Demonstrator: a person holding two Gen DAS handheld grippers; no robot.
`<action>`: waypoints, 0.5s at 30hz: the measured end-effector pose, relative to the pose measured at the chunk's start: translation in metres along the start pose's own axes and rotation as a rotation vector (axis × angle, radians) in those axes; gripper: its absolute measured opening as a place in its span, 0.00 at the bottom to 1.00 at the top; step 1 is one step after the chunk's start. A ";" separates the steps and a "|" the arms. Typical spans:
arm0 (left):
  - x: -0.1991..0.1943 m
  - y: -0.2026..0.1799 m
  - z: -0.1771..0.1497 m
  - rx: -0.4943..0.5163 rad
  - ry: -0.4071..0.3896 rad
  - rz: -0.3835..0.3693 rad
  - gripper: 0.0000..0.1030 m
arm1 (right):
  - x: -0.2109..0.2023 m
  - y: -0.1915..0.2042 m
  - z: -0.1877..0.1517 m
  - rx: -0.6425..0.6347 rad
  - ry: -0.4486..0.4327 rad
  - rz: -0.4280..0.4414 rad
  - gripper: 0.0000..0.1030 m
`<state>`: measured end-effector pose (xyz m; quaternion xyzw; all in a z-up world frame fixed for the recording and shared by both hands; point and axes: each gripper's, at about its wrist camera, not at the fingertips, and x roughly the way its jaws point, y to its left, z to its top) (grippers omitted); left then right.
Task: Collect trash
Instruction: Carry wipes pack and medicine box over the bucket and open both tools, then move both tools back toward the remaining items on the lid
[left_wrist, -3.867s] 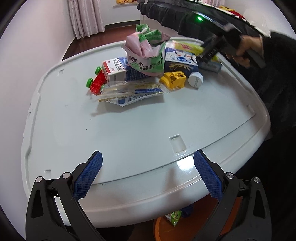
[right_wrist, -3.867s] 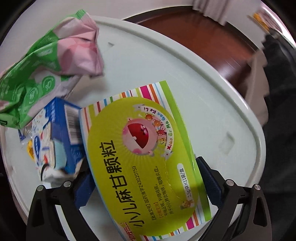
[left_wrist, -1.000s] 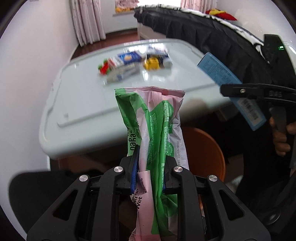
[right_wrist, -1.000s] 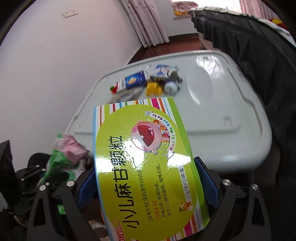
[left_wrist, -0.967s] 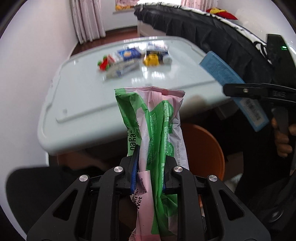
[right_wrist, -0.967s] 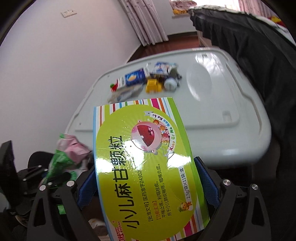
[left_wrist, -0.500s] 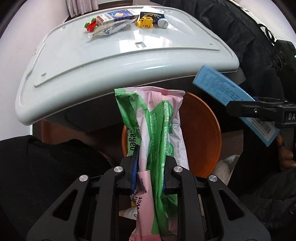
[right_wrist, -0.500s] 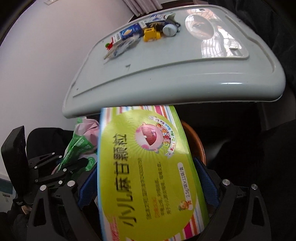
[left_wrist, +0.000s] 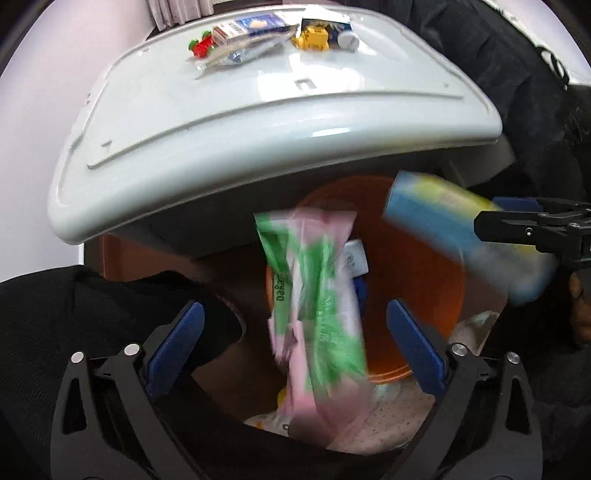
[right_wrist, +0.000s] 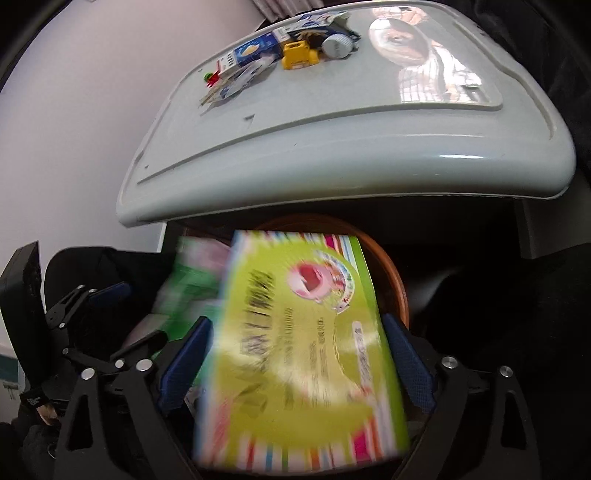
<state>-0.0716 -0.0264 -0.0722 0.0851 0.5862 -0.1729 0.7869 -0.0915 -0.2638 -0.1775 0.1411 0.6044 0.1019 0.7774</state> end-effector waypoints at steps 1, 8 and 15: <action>-0.003 0.001 0.000 -0.002 -0.011 -0.013 0.93 | -0.004 -0.002 0.001 0.010 -0.012 0.006 0.93; -0.016 0.006 0.007 -0.010 -0.069 -0.032 0.93 | -0.029 -0.010 0.011 0.040 -0.064 0.048 0.95; -0.042 0.032 0.046 -0.054 -0.211 -0.021 0.93 | -0.046 -0.017 0.072 -0.033 -0.169 -0.001 0.95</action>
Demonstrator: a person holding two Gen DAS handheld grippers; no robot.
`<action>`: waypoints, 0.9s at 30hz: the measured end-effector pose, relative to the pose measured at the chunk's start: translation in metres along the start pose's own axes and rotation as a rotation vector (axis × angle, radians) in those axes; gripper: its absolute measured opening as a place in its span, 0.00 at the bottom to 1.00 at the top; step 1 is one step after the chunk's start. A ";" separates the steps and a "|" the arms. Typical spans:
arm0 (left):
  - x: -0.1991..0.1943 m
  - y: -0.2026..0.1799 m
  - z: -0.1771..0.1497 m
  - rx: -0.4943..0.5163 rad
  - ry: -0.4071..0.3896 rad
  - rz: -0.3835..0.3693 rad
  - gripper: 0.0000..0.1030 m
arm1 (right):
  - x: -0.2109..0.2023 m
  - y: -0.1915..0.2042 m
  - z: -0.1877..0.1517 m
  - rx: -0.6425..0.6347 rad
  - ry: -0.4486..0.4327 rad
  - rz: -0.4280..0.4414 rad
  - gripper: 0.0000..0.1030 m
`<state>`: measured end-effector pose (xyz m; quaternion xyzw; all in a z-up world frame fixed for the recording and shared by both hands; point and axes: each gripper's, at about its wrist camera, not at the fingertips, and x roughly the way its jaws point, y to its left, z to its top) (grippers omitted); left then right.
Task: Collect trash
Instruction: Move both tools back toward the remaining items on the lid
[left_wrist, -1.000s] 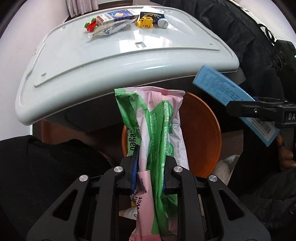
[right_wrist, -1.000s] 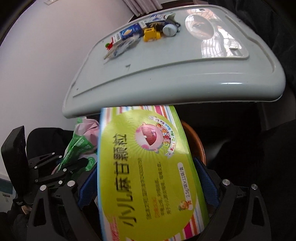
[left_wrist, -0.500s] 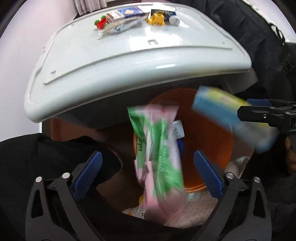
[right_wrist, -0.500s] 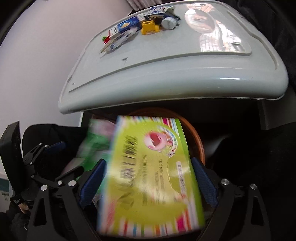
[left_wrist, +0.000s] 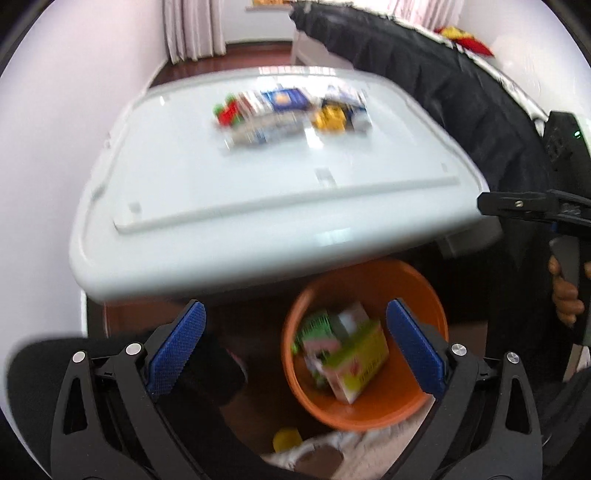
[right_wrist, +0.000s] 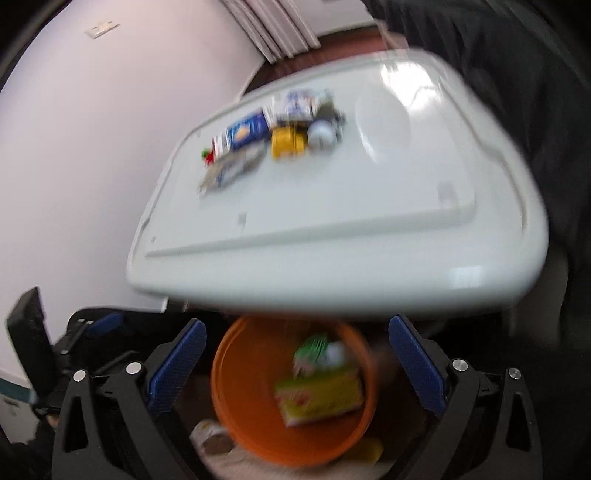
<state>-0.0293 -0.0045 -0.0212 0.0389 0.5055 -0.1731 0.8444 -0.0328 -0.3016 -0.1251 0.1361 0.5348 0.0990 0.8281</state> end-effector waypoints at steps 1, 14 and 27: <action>-0.001 0.003 0.008 -0.004 -0.024 0.006 0.93 | 0.004 0.001 0.010 -0.022 -0.008 -0.022 0.95; 0.040 -0.007 0.055 0.099 -0.144 0.160 0.93 | 0.095 -0.012 0.114 -0.030 -0.047 -0.160 0.68; 0.047 -0.017 0.050 0.166 -0.140 0.140 0.93 | 0.122 -0.025 0.141 0.178 -0.164 -0.138 0.69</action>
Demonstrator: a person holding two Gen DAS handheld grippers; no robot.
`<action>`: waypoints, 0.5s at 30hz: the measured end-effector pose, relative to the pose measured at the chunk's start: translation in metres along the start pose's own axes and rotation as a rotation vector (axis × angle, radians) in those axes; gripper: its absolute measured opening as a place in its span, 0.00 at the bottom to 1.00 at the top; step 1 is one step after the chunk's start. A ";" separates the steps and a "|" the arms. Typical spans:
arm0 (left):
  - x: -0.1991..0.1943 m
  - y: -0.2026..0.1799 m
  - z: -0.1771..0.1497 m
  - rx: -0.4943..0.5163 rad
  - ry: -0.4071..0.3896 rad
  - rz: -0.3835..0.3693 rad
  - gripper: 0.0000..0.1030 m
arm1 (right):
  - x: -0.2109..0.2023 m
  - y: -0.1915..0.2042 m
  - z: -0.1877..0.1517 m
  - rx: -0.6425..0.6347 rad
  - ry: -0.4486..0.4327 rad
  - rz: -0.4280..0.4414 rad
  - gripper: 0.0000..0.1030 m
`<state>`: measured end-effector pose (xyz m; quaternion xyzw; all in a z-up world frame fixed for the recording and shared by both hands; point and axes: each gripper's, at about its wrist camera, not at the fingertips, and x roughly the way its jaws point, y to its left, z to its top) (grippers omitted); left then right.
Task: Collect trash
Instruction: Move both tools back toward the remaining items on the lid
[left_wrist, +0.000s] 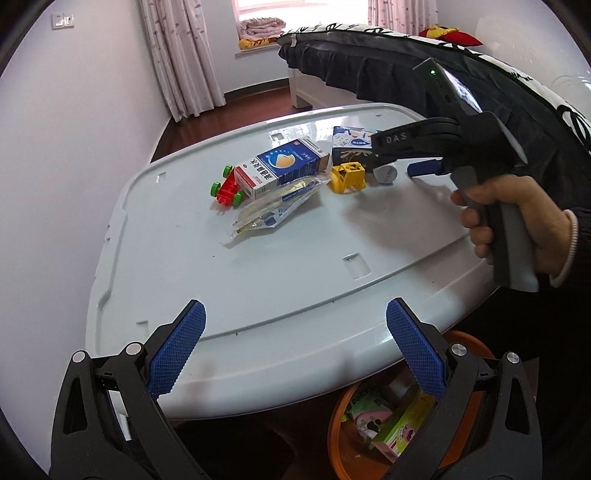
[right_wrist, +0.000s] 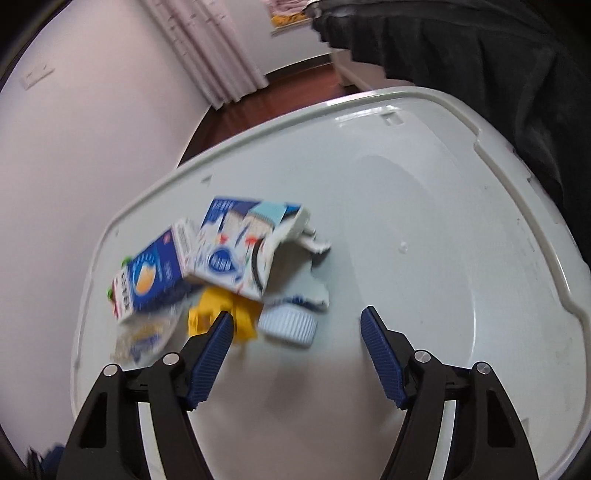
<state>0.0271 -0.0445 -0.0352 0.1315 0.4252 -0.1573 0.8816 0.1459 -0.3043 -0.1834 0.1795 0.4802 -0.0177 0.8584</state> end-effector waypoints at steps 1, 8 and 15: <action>0.000 0.001 0.000 -0.006 0.001 -0.003 0.93 | 0.002 0.001 0.002 0.006 -0.005 -0.004 0.69; 0.003 0.008 0.000 -0.042 0.014 -0.015 0.93 | 0.013 0.029 -0.002 -0.099 -0.045 -0.174 0.54; 0.004 0.009 0.000 -0.052 0.016 -0.010 0.93 | 0.012 0.030 -0.008 -0.157 -0.058 -0.216 0.33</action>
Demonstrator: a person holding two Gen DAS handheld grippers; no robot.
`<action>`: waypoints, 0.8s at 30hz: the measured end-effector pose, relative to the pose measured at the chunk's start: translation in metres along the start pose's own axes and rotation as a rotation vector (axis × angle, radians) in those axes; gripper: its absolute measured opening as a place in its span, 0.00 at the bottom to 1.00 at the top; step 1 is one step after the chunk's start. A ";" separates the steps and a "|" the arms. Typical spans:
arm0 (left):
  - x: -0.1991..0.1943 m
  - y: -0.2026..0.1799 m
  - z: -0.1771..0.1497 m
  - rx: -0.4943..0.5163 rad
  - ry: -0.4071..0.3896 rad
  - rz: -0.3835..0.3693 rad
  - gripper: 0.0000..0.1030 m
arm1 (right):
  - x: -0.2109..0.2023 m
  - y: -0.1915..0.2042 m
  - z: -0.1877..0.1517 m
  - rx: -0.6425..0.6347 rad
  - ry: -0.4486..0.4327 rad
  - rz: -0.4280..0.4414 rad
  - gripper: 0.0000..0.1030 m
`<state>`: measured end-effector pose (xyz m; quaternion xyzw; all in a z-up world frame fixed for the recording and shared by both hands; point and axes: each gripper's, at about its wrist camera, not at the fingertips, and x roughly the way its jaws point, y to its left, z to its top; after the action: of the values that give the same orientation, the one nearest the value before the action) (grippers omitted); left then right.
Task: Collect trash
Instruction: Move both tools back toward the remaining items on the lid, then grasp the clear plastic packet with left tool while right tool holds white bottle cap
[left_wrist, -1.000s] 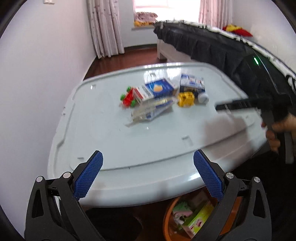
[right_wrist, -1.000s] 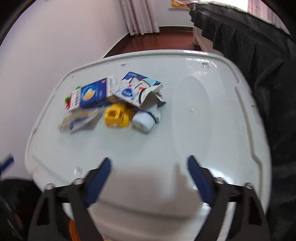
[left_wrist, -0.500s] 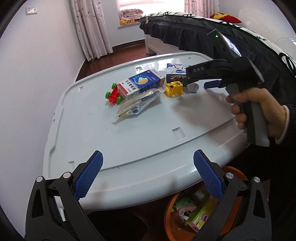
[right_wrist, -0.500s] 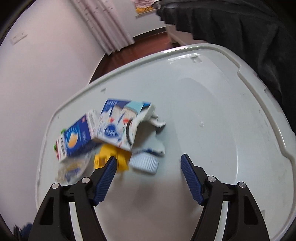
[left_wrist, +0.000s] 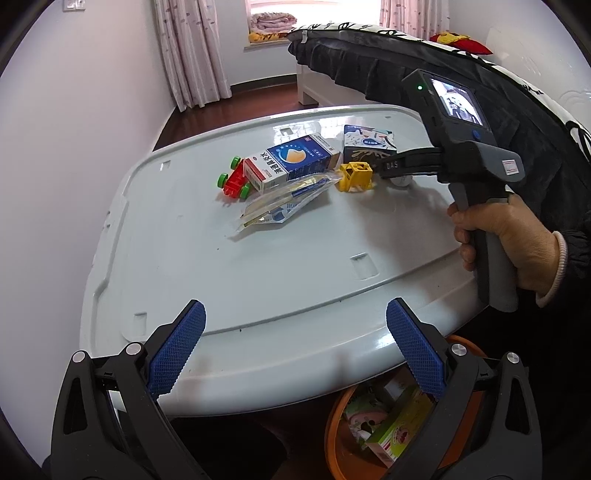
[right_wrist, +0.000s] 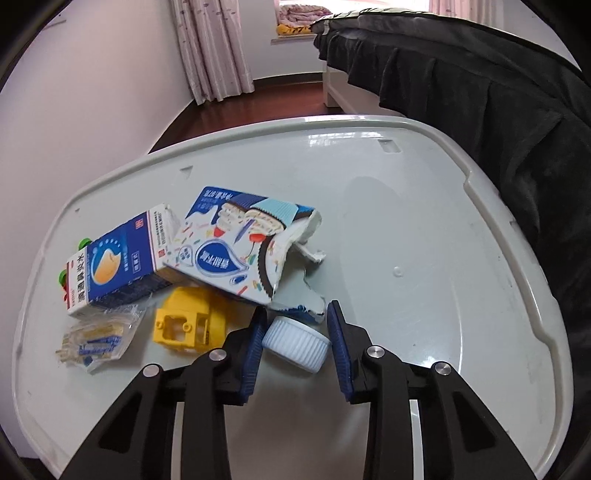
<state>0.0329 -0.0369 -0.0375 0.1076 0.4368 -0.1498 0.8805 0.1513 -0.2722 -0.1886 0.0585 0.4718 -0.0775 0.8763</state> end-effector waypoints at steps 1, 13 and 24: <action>0.000 0.000 0.000 -0.003 -0.001 0.002 0.93 | -0.002 -0.002 -0.001 -0.001 0.008 0.013 0.33; 0.044 -0.007 0.041 0.126 0.041 0.053 0.93 | -0.072 -0.062 -0.030 0.116 0.099 0.289 0.33; 0.120 -0.041 0.074 0.422 -0.003 0.178 0.93 | -0.055 -0.078 -0.027 0.199 0.087 0.324 0.33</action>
<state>0.1412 -0.1192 -0.0923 0.3272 0.3833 -0.1597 0.8488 0.0846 -0.3394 -0.1594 0.2233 0.4838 0.0208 0.8460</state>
